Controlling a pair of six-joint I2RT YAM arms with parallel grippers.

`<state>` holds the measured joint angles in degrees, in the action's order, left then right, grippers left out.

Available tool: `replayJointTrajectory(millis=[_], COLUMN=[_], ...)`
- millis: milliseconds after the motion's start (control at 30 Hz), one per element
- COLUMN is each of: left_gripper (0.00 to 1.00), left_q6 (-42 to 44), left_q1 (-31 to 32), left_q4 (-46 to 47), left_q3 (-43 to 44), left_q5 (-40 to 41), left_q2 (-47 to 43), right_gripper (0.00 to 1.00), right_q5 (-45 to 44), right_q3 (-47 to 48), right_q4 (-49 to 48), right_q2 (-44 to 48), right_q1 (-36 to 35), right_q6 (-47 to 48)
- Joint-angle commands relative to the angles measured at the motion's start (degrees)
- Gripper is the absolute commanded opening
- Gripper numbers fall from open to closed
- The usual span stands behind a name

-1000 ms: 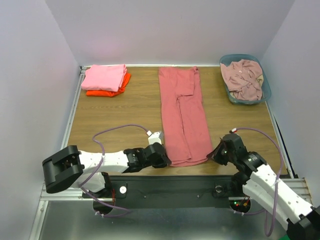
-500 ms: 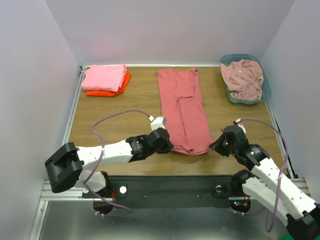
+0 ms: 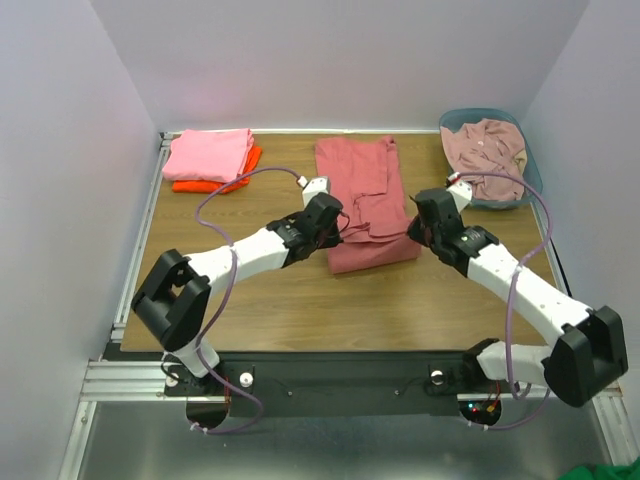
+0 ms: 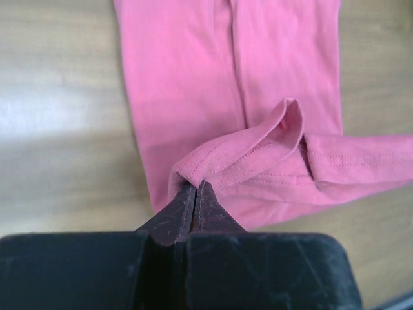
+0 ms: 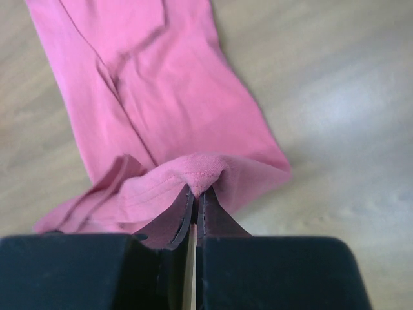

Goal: Fold and stack the t-shirts
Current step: Fold the tshirt

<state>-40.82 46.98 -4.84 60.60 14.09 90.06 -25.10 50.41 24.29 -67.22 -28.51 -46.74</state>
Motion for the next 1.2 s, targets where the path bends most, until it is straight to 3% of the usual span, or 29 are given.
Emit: replayJointTrajectory(millis=[0,333,633,767,833,867,900,933,967,1033,1067,1167], left_gripper=[0.00,0.00,0.00,0.00,0.14,0.25,0.55,0.68,0.98,0.98,0.98,0.98], left_q6=[4.8,9.4,12.9,12.3,12.3,12.7,13.0,13.4,13.7,13.9,13.9,13.0], left_q1=[-2.3,-8.6,-13.5,-15.3,-16.0,-16.1,-16.2,-16.2,-16.2,-16.2,-16.2,-16.1], left_q4=[-1.9,0.4,1.9,2.7,3.2,3.1,3.1,3.2,3.2,3.3,3.4,4.5], left_q3=[6.3,14.5,25.1,25.6,25.6,25.9,26.1,26.2,26.4,26.2,25.3,21.9], left_q5=[1.9,-0.8,-7.5,-7.7,-7.7,-7.8,-8.0,-8.2,-8.8,-9.7,-10.4,-12.5], left_q2=[3.7,10.4,23.5,25.2,25.2,25.2,25.2,25.1,24.7,23.9,22.8,19.2], right_gripper=[0.01,0.00,0.01,0.09,0.19,0.33,0.44,0.54,0.66,0.79,1.00,1.00], right_q5=[-7.7,-10.3,-9.7,-8.9,-8.4,-8.1,-7.8,-7.5,-7.1,-6.1,-4.9,-0.3], right_q3=[7.8,19.4,28.8,31.9,33.1,34.1,34.6,34.8,35.0,34.5,33.4,29.6], right_q4=[-7.3,-9.2,-9.5,-9.5,-9.5,-9.5,-9.5,-9.4,-9.4,-9.4,-9.4,-9.5], right_q2=[-5.8,-22.5,-36.8,-41.7,-43.0,-44.0,-44.2,-44.2,-43.6,-42.2,-40.3,-35.8], right_q1=[0.2,2.2,5.3,5.7,6.1,6.2,6.3,6.5,6.5,6.5,6.5,6.5], right_q6=[5.3,10.3,9.7,10.1,10.9,11.1,11.6,11.8,11.9,12.0,11.9,11.8])
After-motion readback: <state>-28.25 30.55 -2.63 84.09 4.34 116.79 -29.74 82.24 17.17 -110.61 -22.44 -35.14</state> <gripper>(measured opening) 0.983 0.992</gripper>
